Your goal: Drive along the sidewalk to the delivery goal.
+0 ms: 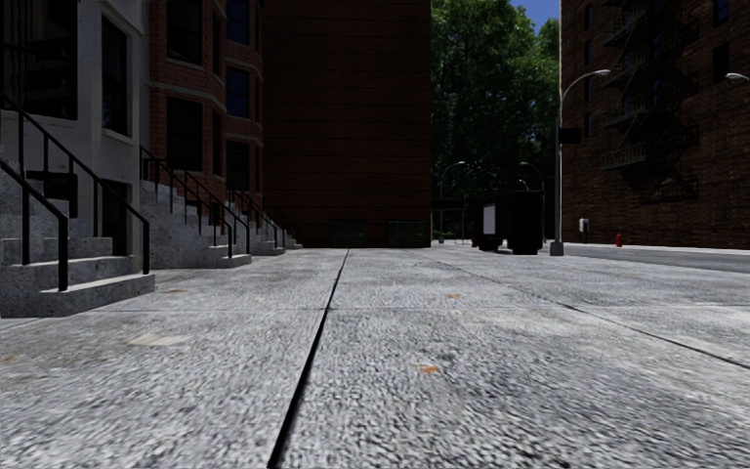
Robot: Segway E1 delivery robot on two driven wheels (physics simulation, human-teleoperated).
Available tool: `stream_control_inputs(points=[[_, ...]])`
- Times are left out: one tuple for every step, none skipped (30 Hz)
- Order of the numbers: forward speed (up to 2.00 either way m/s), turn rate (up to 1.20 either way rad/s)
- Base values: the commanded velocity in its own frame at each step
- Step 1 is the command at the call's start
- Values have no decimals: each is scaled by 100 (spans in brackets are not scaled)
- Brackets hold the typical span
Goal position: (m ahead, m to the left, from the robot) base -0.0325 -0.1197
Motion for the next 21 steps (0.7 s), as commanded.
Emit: stream_control_inputs(points=[[83, 0], [72, 0], [65, 0], [65, 0], [55, 0], [0, 0], [0, 0], [0, 0], [0, 0], [0, 0], [0, 0], [0, 0], [0, 0], [0, 0], [0, 0], [0, 0], [0, 0], [0, 0], [0, 0], [0, 0], [0, 0]])
